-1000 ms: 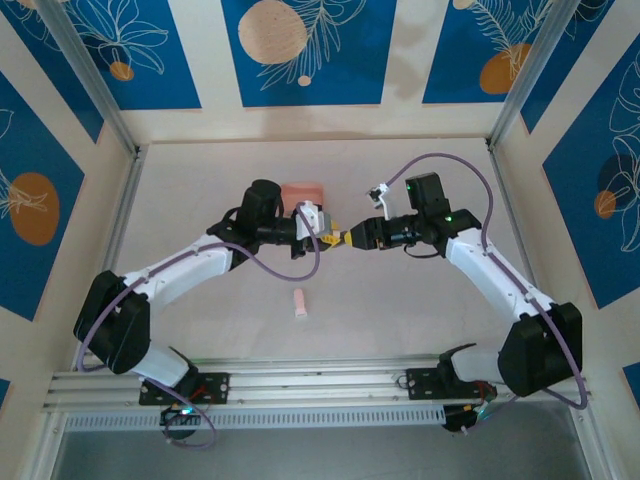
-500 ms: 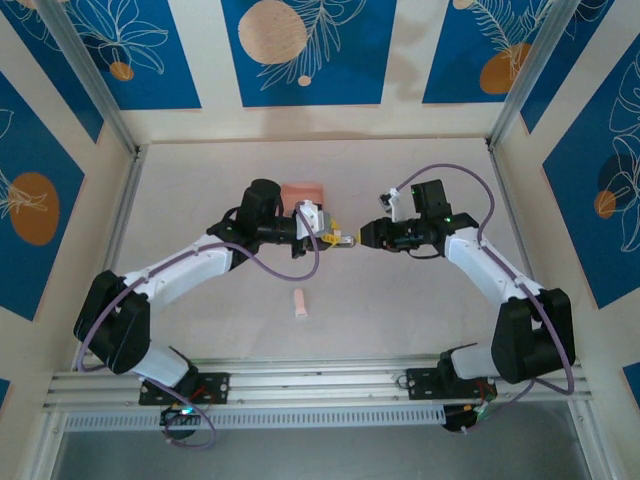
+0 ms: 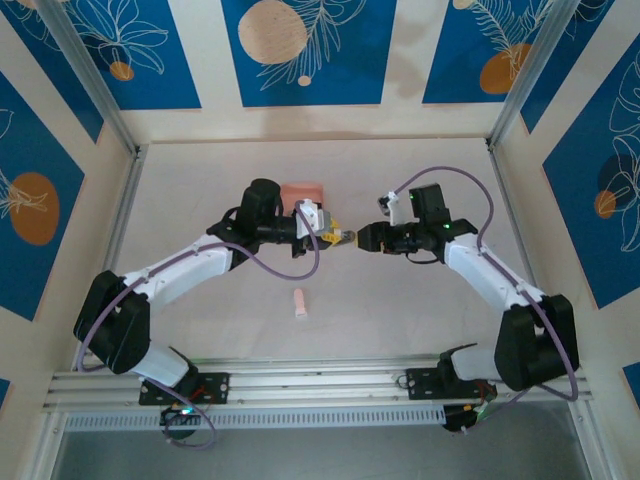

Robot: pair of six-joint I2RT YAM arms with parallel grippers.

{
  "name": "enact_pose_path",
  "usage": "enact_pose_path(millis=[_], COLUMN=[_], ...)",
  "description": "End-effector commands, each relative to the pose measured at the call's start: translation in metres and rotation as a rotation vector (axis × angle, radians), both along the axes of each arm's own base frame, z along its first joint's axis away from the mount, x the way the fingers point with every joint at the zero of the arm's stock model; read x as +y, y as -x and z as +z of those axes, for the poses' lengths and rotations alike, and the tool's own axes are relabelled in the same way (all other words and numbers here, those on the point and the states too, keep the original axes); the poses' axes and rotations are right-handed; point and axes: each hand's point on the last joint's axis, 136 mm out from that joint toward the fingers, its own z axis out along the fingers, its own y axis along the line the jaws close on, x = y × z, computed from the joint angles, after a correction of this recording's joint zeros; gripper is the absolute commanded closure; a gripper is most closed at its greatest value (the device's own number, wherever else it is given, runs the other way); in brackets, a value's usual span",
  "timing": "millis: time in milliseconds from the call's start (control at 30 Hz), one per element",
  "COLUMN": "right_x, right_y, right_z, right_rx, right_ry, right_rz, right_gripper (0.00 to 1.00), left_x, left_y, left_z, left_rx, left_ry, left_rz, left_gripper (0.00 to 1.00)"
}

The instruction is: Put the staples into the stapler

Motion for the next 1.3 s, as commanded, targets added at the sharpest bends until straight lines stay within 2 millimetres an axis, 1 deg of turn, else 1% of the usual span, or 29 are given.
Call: enact_pose_path(millis=[0, 100, 167, 233, 300, 467, 667, 800, 933, 1133, 1267], right_x=[0.007, 0.01, 0.013, 0.018, 0.022, 0.03, 0.038, 0.039, 0.037, 0.026, 0.022], right_y=[0.009, 0.015, 0.018, 0.018, 0.017, 0.014, 0.015, 0.015, 0.011, 0.004, 0.0], right_z=[0.041, 0.061, 0.07, 0.074, 0.074, 0.06, 0.057, 0.051, 0.036, 0.007, -0.009], right_rx=[-0.097, -0.107, -0.118, -0.114, -0.096, -0.039, -0.017, -0.004, 0.028, 0.083, 0.112], right_ry=[-0.078, -0.118, -0.133, -0.146, -0.152, -0.14, -0.164, -0.163, -0.136, -0.083, -0.079], right_rz=[0.063, 0.082, 0.098, 0.111, 0.122, 0.121, 0.156, 0.158, 0.139, 0.073, 0.044], right_gripper=[0.47, 0.47, 0.47, 0.47, 0.46, 0.47, 0.47, 0.47, 0.48, 0.55, 0.56], left_x=[0.0, 0.001, 0.001, 0.0, -0.001, -0.001, -0.002, -0.003, -0.005, -0.007, -0.009], left_y=[0.0, -0.003, -0.003, -0.003, -0.001, 0.0, 0.001, 0.001, 0.0, 0.002, 0.003], left_z=[0.015, 0.012, 0.011, 0.012, 0.013, 0.014, 0.016, 0.018, 0.022, 0.028, 0.034], left_rx=[-0.051, -0.05, -0.05, -0.048, -0.046, -0.042, -0.042, -0.046, -0.047, -0.045, -0.039], left_ry=[-0.001, -0.015, -0.016, -0.012, -0.008, 0.004, 0.009, 0.016, 0.036, 0.057, 0.085], left_rz=[-0.001, 0.014, 0.014, 0.009, 0.001, 0.002, -0.002, -0.003, -0.002, -0.012, -0.021], left_gripper=[0.91, 0.91, 0.91, 0.91, 0.91, 0.91, 0.91, 0.91, 0.91, 0.9, 0.91])
